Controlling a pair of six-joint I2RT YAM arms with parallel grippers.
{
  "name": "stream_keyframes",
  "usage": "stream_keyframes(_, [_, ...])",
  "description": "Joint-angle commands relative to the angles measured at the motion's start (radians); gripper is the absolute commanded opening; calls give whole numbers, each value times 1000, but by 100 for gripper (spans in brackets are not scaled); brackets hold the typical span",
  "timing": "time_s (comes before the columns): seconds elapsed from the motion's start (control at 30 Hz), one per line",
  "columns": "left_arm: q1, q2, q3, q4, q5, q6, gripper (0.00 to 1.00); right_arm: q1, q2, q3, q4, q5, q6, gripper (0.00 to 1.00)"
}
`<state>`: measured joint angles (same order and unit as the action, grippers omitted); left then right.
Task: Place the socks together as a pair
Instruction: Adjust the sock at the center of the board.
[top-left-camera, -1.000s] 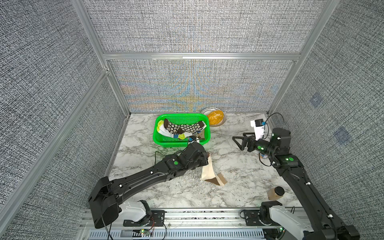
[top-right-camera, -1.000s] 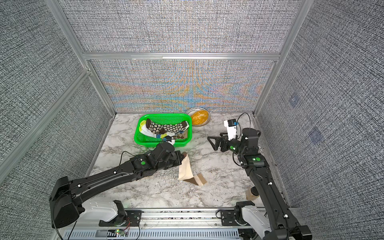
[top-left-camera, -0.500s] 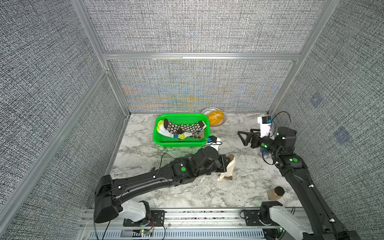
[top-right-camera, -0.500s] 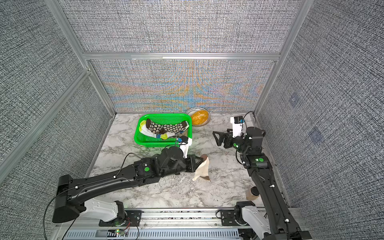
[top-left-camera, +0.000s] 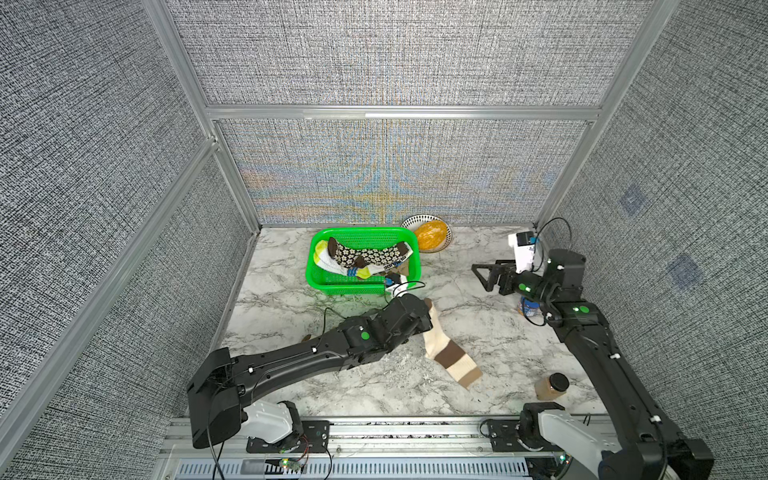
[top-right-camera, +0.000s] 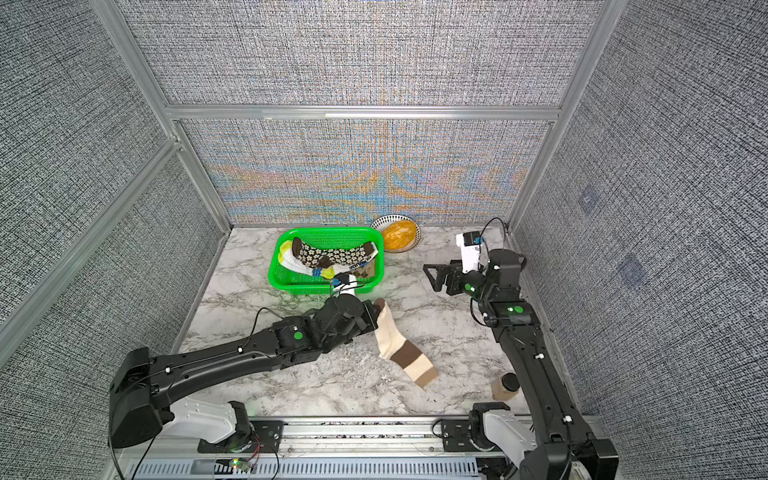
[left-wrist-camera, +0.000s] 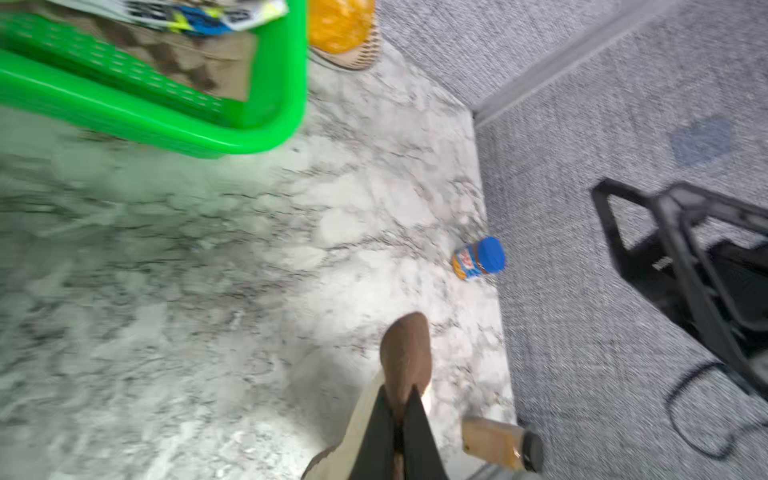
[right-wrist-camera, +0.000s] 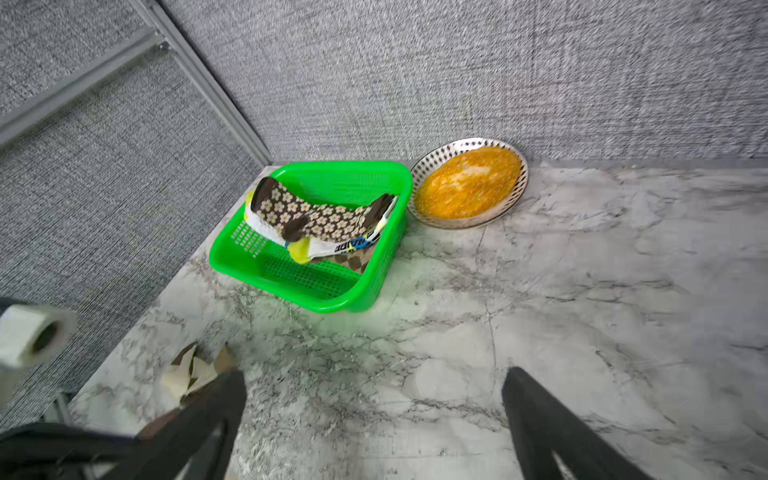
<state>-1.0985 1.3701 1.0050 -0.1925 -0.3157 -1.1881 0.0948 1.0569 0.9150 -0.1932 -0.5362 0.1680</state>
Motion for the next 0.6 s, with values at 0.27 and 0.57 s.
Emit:
stream_keyframes(0.27, [84,-109,-295,-109,-132,-128,0,356,87,-195,89,170,80,98])
stream_keyframes(0.57, [98,-250,-402,-355,-212,-179,72,609,254,-261,154,344,215,98])
